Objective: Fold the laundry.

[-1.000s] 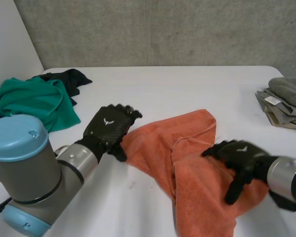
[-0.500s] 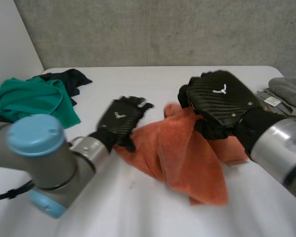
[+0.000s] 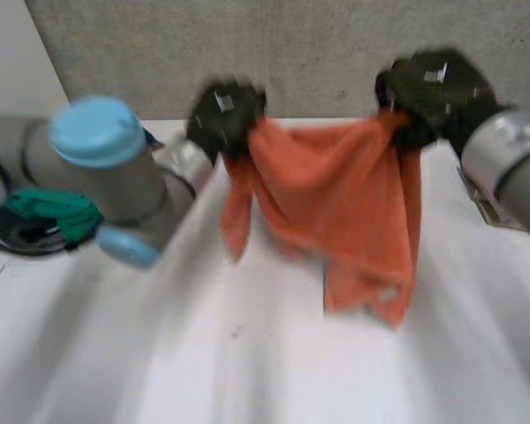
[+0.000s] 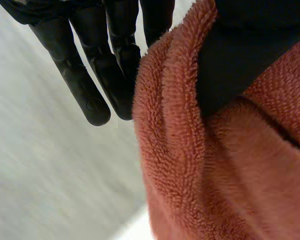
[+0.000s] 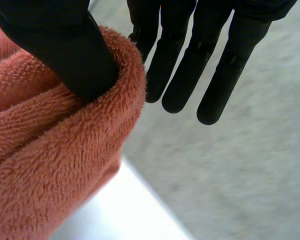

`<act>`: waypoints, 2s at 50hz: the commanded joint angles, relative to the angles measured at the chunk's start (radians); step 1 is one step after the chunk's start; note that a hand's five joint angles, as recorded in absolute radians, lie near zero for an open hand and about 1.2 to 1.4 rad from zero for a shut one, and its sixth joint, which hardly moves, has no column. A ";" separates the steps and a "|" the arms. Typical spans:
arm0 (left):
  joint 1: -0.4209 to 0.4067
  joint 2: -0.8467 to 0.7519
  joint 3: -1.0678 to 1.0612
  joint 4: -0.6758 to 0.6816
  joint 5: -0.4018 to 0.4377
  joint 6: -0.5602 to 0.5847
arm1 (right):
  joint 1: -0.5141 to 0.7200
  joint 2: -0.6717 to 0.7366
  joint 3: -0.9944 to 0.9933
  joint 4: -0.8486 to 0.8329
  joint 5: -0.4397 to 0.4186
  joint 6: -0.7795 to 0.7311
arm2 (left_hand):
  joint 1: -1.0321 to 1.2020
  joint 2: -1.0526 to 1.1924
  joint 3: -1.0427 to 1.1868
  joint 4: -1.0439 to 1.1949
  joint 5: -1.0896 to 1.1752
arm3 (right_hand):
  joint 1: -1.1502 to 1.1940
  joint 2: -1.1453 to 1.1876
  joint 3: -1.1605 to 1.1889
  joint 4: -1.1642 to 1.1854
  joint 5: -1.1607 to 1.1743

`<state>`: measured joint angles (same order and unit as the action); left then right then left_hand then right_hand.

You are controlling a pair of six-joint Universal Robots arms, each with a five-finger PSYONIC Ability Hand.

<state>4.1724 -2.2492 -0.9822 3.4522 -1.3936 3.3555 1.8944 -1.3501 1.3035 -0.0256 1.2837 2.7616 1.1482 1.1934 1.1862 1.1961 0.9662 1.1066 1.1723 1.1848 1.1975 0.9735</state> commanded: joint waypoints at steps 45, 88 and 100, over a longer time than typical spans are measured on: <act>0.106 0.507 -0.698 -0.153 -0.062 0.239 | 0.068 0.083 0.149 0.088 0.094 -0.264 | -0.814 -0.860 -0.852 -0.862 -0.807 | -0.851 -0.917 -0.930 -0.942 -0.893; 0.106 0.062 0.096 0.091 -0.140 0.318 | 0.068 0.453 -0.598 -0.132 0.289 -0.221 | 0.248 0.203 0.210 0.200 0.256 | 0.290 0.224 0.211 0.199 0.248; 0.143 0.197 -0.143 0.117 -0.133 0.274 | 0.057 0.331 -0.455 -0.062 0.158 -0.154 | 0.248 0.203 0.210 0.200 0.256 | 0.290 0.224 0.211 0.199 0.248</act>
<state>4.2959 -2.0857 -0.9655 3.6505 -1.5334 3.6360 1.9578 -1.0044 0.7366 -0.1636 1.5303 2.6016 1.1613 1.1944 1.1879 1.1966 0.9803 1.0827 1.1724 1.1842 1.1945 0.9553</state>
